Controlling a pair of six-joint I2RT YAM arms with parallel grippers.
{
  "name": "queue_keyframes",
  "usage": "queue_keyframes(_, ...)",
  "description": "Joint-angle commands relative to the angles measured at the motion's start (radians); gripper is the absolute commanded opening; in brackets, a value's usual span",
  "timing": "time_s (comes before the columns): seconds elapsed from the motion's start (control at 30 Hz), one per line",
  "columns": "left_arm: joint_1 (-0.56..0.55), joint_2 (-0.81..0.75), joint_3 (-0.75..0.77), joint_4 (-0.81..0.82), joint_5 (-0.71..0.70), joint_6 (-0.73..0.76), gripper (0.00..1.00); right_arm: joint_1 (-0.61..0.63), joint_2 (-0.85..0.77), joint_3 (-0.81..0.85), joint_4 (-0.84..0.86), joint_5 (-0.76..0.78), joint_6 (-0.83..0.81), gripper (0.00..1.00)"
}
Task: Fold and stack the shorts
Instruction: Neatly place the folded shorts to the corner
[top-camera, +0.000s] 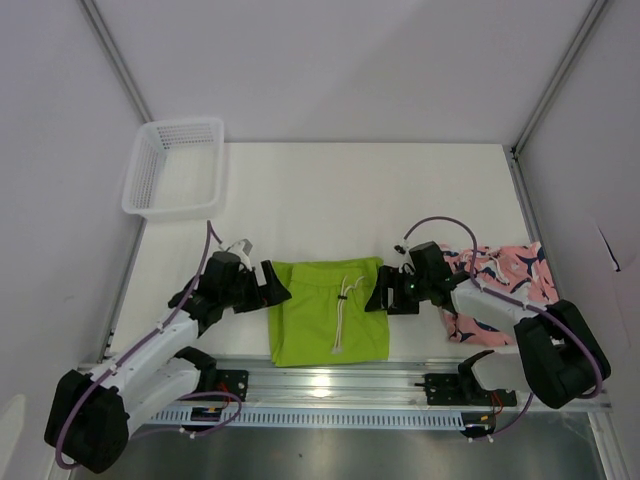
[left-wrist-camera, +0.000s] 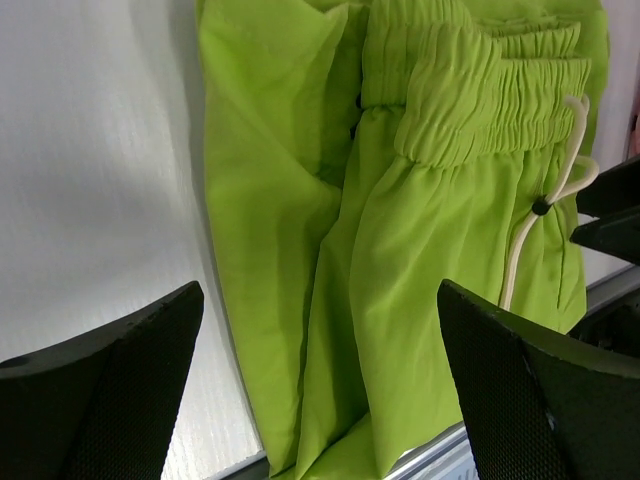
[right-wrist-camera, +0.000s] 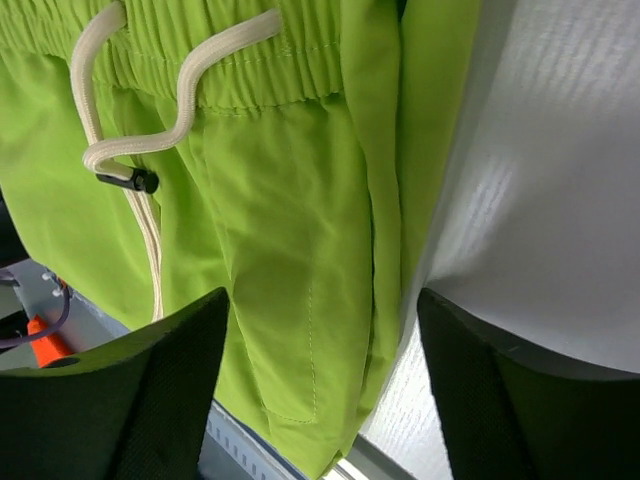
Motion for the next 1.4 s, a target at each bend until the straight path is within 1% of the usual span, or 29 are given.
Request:
queue_keyframes(0.0, -0.012, -0.048, -0.04, 0.102, 0.04, -0.01, 0.99, -0.003, 0.019, -0.028, 0.086, -0.05, 0.009, 0.73)
queue_keyframes(0.07, -0.014, -0.071, -0.056, 0.113, 0.053, -0.001, 0.99, -0.002, 0.028, -0.034, 0.107, -0.059, 0.014, 0.69)
queue_keyframes(0.1, -0.015, -0.078, -0.06, 0.125, 0.062, 0.004, 0.99, -0.002, 0.033, -0.035, 0.109, -0.059, 0.015, 0.64)
queue_keyframes(0.23, -0.02, -0.047, -0.08, 0.142, 0.065, 0.007, 0.99, -0.002, 0.056, -0.035, 0.127, -0.067, 0.021, 0.58)
queue_keyframes(0.4, -0.02, 0.03, -0.074, 0.125, 0.013, 0.016, 0.99, 0.012, 0.077, -0.031, 0.146, -0.065, 0.026, 0.57)
queue_keyframes(0.5, -0.02, 0.015, -0.08, 0.102, -0.027, 0.02, 0.99, 0.013, 0.089, -0.026, 0.144, -0.053, 0.026, 0.54)
queue_keyframes(0.6, -0.02, -0.005, -0.094, 0.13, -0.018, 0.025, 0.99, 0.017, 0.096, -0.023, 0.147, -0.044, 0.026, 0.5)
queue_keyframes(0.73, -0.022, 0.059, -0.09, 0.151, -0.012, 0.037, 0.99, 0.02, 0.099, -0.018, 0.143, -0.028, 0.026, 0.46)
queue_keyframes(0.8, -0.022, 0.083, -0.094, 0.17, -0.019, 0.04, 0.95, 0.021, 0.093, -0.015, 0.137, -0.018, 0.026, 0.45)
queue_keyframes(0.83, -0.022, 0.096, -0.099, 0.176, -0.032, 0.04, 0.92, 0.021, 0.09, -0.015, 0.132, -0.015, 0.024, 0.44)
queue_keyframes(0.93, -0.022, 0.143, -0.11, 0.204, -0.041, 0.037, 0.88, 0.021, 0.085, -0.017, 0.133, -0.013, 0.026, 0.43)
queue_keyframes(1.0, -0.025, 0.171, -0.111, 0.234, -0.019, 0.037, 0.8, 0.021, 0.08, -0.017, 0.135, -0.01, 0.03, 0.4)
queue_keyframes(1.03, -0.026, 0.175, -0.113, 0.239, -0.021, 0.036, 0.72, 0.023, 0.079, -0.018, 0.141, -0.01, 0.033, 0.39)
queue_keyframes(1.07, -0.029, 0.179, -0.113, 0.248, -0.022, 0.036, 0.69, 0.024, 0.08, -0.018, 0.141, -0.008, 0.035, 0.38)
queue_keyframes(1.13, -0.031, 0.177, -0.114, 0.253, -0.019, 0.036, 0.58, 0.03, 0.077, -0.018, 0.143, -0.004, 0.04, 0.36)
queue_keyframes(1.17, -0.035, 0.176, -0.116, 0.253, -0.019, 0.036, 0.49, 0.035, 0.079, -0.015, 0.144, -0.001, 0.043, 0.34)
queue_keyframes(1.27, -0.054, 0.16, -0.11, 0.241, -0.019, 0.031, 0.44, 0.05, 0.076, -0.005, 0.141, 0.025, 0.047, 0.34)
queue_keyframes(1.37, -0.084, 0.139, -0.104, 0.224, -0.044, 0.017, 0.44, 0.07, 0.086, 0.018, 0.132, 0.048, 0.049, 0.34)
